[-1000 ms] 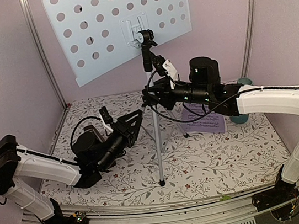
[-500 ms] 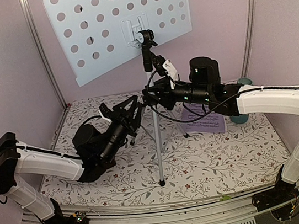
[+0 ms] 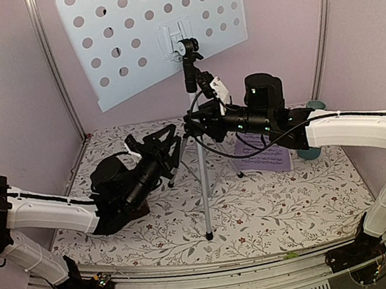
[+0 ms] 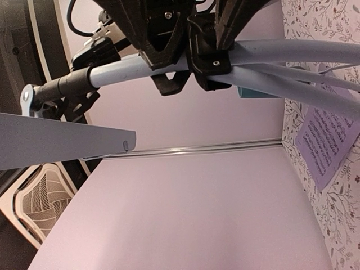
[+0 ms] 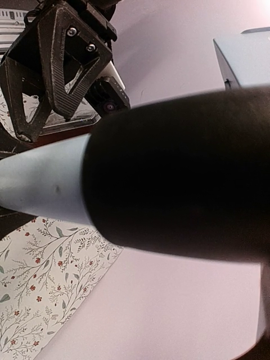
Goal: Set up the instrument practice props
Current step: Screw the knob on the music stand.
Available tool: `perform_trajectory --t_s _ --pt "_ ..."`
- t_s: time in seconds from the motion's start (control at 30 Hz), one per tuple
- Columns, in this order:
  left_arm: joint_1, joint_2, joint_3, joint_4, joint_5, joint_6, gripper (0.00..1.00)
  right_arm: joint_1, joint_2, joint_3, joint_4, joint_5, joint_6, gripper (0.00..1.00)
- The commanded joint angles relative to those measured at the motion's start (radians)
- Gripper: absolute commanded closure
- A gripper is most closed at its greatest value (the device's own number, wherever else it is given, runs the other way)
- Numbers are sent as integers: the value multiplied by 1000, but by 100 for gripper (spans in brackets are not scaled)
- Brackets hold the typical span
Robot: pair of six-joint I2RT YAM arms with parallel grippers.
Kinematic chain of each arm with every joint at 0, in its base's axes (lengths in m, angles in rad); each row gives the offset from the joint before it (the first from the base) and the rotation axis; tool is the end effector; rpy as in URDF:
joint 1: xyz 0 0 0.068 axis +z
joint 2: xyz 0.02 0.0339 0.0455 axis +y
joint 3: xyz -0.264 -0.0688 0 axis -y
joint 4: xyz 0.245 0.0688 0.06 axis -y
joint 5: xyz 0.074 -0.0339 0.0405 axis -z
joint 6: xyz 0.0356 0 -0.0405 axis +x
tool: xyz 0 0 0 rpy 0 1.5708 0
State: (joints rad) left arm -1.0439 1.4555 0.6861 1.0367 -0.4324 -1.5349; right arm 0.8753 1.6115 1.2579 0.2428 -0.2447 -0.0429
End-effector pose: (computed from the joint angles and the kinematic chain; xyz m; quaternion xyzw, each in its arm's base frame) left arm 0.1687 -0.2604 0.2765 -0.3094 0.5332 -0.7098 0.3406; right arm 0.2428 0.3044 0.3367 -0.4007 0.6270 0.3508 0.5686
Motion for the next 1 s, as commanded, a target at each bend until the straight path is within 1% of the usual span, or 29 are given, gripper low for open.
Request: perform_trajectory --t_s 0.0,0.07,0.23,0.33,0.6,0.97 --pt "-31 3 25 -52 -14 -10 58 22 81 -63 -267 -47 -12 100" --pt "-37 -3 31 -77 -26 -16 57 22 80 -64 -267 -47 -12 100" --pt "-37 12 45 -72 -22 -24 56 21 82 -65 -266 -50 -11 100" --pt "-35 32 54 -42 -16 -30 56 21 82 -67 -264 -50 -12 100" --pt "-35 54 88 -54 -8 -38 56 22 84 -65 -264 -52 -11 100" --pt "-27 104 111 -11 26 -61 60 21 79 -65 -268 -48 -10 100"
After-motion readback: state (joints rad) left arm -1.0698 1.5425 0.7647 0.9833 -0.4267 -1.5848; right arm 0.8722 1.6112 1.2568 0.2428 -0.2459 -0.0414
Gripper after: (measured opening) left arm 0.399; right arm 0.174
